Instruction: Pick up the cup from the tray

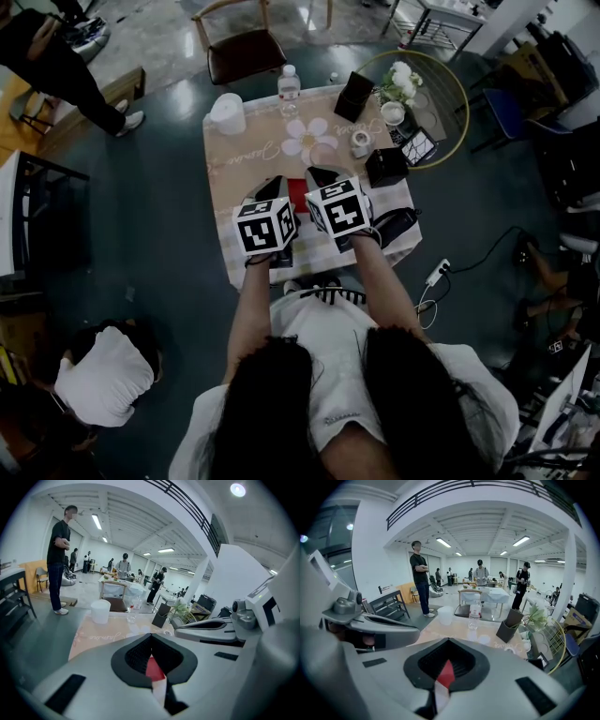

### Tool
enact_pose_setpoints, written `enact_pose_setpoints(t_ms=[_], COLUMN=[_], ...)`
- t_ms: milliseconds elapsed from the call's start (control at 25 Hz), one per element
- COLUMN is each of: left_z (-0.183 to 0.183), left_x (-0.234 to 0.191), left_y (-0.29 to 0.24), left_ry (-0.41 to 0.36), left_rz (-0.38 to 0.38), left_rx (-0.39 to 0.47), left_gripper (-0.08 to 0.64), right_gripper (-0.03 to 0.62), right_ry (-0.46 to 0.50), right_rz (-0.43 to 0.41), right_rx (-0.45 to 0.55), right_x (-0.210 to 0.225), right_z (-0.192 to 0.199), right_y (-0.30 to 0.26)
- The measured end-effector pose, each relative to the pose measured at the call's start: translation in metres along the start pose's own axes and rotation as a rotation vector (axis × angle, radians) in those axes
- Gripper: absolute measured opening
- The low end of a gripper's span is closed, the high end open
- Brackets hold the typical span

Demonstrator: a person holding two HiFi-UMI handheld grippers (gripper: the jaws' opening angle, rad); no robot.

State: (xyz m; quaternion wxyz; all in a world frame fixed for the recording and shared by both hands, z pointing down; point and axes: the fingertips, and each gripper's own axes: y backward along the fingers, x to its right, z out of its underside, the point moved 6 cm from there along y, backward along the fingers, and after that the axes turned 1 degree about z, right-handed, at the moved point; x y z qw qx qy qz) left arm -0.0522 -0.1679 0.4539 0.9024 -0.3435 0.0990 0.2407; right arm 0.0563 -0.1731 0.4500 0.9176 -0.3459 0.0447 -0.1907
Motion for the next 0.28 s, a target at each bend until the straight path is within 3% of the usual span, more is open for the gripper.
enact_pose_setpoints(t_ms=[280], left_z=[0.009], left_x=[-0.001], left_y=[0.001], left_ry=[-0.004], left_rz=[-0.001], left_rx=[-0.011], left_gripper=[0.005], right_gripper=[0.006], right_ry=[0.037], right_rz=[0.005], right_rx=[-0.013], right_x=[-0.001], right_z=[0.013], right_y=[0.004])
